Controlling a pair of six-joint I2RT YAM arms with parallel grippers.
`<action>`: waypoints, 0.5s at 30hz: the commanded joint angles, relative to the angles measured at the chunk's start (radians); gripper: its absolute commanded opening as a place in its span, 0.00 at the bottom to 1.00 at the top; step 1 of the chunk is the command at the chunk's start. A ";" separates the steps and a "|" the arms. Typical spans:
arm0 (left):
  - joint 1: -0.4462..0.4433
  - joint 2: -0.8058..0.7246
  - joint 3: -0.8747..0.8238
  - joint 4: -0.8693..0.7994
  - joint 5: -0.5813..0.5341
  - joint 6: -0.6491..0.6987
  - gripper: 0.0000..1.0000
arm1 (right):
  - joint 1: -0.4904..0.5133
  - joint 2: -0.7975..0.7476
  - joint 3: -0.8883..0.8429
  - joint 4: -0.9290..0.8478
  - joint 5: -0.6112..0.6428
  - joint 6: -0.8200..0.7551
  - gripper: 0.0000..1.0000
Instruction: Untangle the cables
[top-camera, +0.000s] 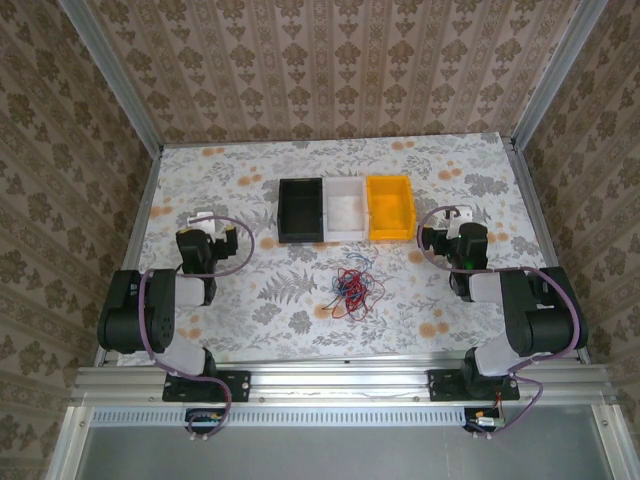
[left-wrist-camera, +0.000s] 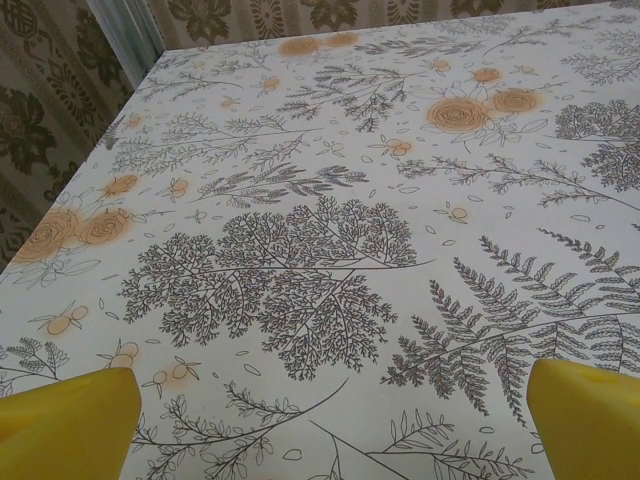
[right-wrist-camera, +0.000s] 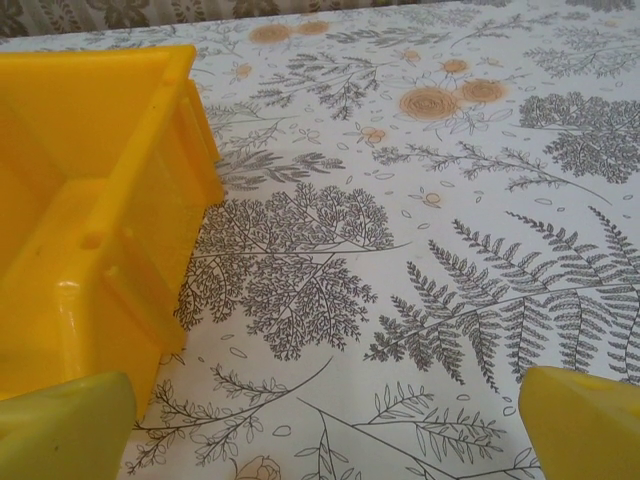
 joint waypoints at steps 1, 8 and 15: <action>0.009 0.009 0.026 0.034 -0.014 0.024 1.00 | -0.001 0.012 0.023 0.040 0.009 -0.014 1.00; 0.010 0.009 0.024 0.034 -0.015 0.024 1.00 | 0.000 0.012 0.021 0.041 0.009 -0.014 1.00; 0.015 0.009 0.024 0.034 0.000 0.022 1.00 | -0.001 0.011 0.020 0.043 0.008 -0.013 1.00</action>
